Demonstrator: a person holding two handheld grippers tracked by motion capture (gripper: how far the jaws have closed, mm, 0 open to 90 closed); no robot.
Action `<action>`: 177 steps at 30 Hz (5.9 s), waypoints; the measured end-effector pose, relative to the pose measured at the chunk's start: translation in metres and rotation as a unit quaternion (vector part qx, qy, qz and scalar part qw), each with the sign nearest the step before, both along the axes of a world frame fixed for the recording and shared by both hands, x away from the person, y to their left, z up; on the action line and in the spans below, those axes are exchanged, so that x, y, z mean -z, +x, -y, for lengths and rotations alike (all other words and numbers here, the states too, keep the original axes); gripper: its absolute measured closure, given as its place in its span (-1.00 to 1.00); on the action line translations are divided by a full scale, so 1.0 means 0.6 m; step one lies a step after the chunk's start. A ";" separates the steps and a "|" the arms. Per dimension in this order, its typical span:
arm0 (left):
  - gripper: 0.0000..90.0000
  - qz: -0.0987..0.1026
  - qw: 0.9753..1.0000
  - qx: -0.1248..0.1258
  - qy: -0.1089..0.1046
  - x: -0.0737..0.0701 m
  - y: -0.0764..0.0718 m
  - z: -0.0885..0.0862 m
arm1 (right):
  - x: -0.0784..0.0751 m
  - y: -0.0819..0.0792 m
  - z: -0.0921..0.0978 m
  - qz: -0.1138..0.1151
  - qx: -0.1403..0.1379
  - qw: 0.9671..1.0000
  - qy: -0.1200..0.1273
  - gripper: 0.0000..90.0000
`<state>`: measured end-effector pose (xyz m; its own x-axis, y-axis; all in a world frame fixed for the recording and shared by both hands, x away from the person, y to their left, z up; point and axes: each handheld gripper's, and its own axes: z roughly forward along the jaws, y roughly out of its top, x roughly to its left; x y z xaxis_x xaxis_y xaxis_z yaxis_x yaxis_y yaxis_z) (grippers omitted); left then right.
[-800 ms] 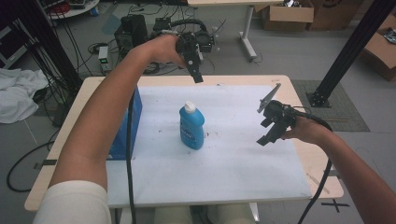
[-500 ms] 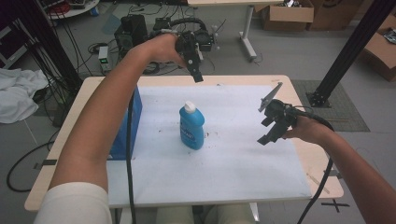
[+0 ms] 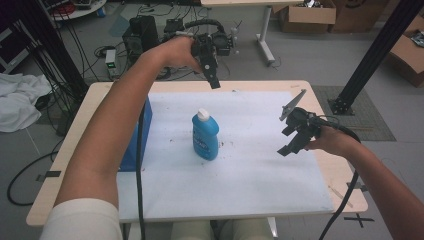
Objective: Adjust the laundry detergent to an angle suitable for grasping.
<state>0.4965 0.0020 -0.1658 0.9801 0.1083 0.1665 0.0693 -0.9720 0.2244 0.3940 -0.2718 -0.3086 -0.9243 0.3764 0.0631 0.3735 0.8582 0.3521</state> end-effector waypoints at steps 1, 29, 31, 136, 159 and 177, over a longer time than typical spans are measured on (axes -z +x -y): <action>-0.52 0.001 1.000 -0.001 0.000 0.000 0.000 0.000 | 0.000 0.000 0.000 0.002 0.001 1.000 0.000 -0.62; -0.52 0.010 1.000 -0.009 0.002 0.000 0.001 -0.015 | -0.023 -0.021 -0.062 0.053 0.071 0.992 0.090 -0.64; -0.52 0.009 1.000 -0.011 0.003 -0.001 -0.001 -0.016 | -0.026 -0.024 -0.073 0.056 0.082 0.990 0.105 -0.65; -0.52 0.008 1.000 -0.004 0.009 0.015 0.008 -0.031 | 0.070 -0.014 -0.309 0.134 0.168 0.950 0.228 -0.46; -0.52 0.008 1.000 -0.006 0.011 0.016 0.006 -0.030 | 0.067 -0.021 -0.312 0.152 0.162 0.947 0.232 -0.12; -0.51 0.011 1.000 -0.005 0.015 0.017 0.009 -0.028 | 0.060 -0.028 -0.313 0.170 0.115 0.955 0.214 -0.06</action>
